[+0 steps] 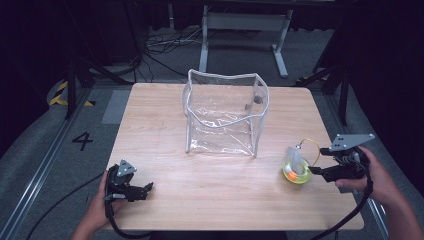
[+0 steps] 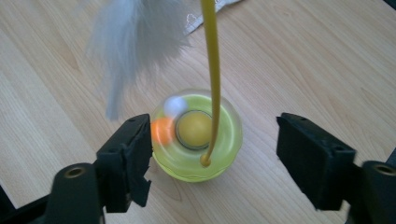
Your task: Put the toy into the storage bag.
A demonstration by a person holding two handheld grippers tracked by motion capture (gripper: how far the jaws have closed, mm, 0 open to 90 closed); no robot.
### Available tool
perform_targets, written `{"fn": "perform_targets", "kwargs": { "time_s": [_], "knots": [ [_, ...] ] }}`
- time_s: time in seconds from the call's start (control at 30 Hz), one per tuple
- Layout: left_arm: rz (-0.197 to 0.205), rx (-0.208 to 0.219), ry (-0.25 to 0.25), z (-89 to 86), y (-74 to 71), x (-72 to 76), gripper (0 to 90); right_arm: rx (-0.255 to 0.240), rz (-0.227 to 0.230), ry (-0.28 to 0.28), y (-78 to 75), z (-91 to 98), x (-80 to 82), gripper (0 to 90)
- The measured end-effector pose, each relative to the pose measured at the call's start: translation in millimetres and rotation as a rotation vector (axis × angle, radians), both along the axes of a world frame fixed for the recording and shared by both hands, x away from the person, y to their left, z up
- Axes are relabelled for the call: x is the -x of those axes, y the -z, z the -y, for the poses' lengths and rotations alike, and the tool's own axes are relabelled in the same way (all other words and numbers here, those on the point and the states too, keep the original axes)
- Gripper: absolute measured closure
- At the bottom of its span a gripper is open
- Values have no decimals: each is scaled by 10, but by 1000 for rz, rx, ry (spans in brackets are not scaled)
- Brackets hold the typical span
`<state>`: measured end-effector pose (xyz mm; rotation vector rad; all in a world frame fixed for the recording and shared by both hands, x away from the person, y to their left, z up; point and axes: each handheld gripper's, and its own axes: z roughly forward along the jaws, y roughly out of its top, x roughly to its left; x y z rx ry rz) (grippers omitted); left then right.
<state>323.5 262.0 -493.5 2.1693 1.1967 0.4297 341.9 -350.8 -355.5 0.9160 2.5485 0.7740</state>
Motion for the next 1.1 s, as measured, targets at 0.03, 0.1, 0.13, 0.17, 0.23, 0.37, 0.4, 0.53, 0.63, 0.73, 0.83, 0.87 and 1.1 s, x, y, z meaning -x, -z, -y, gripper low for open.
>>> {"fn": "perform_targets", "kwargs": {
  "time_s": [0.03, 0.1, 0.13, 0.17, 0.23, 0.37, 0.4, 0.53, 0.63, 0.73, 0.83, 0.87, 1.1],
  "knots": [
    [1, 0, 0, -1, 0, -1, 6, 13, -4, -8, -17, -29, -25, 322],
    [0, 1, 0, 0, 0, -1, 6, 34, -10, -15, -56, -58, -56, 368],
    [-1, 1, -2, 1, 0, 0, 6, 36, -15, -19, -79, -73, -66, 398],
    [-1, 1, -3, 2, 0, 0, 5, 41, -20, -24, -113, -87, -77, 435],
    [-1, 0, -5, 4, 0, 2, 5, 28, -43, -24, -160, -98, -101, 475],
    [0, 0, -3, 2, 0, -1, 5, 61, -53, -40, -266, -129, -121, 703],
    [0, 0, -3, 1, 0, -2, 5, 59, -58, -44, -280, -131, -126, 756],
    [0, 0, -5, 2, 0, 0, 5, 64, -67, -53, -353, -134, -121, 879],
    [0, 0, -5, 2, 0, 0, 5, 70, -80, -54, -366, -141, -136, 881],
    [-1, 1, -5, 2, 0, 1, 5, 90, -84, -61, -396, -165, -148, 882],
    [-1, 1, -7, 2, 0, 2, 5, 101, -83, -65, -421, -179, -162, 882],
    [0, 1, -7, 2, 0, 1, 5, 103, -82, -61, -434, -185, -168, 882],
    [0, 1, -7, 2, 1, 2, 5, 121, -63, -69, -598, -219, -214, 882]
  ]
}}
